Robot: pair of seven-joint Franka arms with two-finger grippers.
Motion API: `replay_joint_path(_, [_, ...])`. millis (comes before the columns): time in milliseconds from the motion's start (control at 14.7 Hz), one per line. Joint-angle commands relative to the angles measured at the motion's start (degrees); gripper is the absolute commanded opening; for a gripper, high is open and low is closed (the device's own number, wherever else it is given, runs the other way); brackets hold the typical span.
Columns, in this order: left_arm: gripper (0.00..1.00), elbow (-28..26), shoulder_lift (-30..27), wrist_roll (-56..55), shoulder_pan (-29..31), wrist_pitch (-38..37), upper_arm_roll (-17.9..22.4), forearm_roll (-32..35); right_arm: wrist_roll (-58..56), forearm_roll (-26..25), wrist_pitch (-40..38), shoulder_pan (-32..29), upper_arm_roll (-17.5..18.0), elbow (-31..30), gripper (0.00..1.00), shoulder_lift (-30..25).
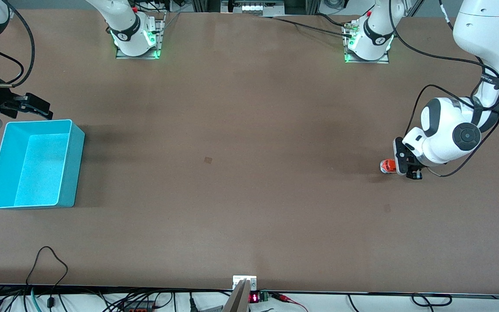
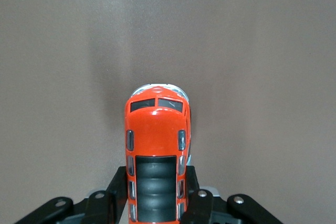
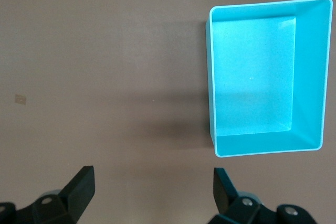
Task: Wind up bus and store in blue box
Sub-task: 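Lower the left gripper onto the orange bus and grip it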
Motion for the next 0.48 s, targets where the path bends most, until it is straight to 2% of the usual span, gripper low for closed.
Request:
replay_joint_path(0, [0.31, -0.5, 1.3, 0.9, 0.7, 0.4, -0.3, 0.8, 0.0, -0.3, 0.1, 0.4, -0.3, -0.4, 1.00, -0.4])
replay_joint_path(137, [0.31, -0.5, 1.5, 1.9, 1.3, 0.0, -0.1, 0.8, -0.1, -0.3, 0.1, 0.4, -0.3, -0.4, 1.00, -0.4])
replay_joint_path(410, [0.30, -0.1, 1.9, 9.7, 6.9, 0.2, 0.0, 0.8, 0.0, -0.3, 0.3, 0.3, -0.4, -0.4, 1.00, -0.4])
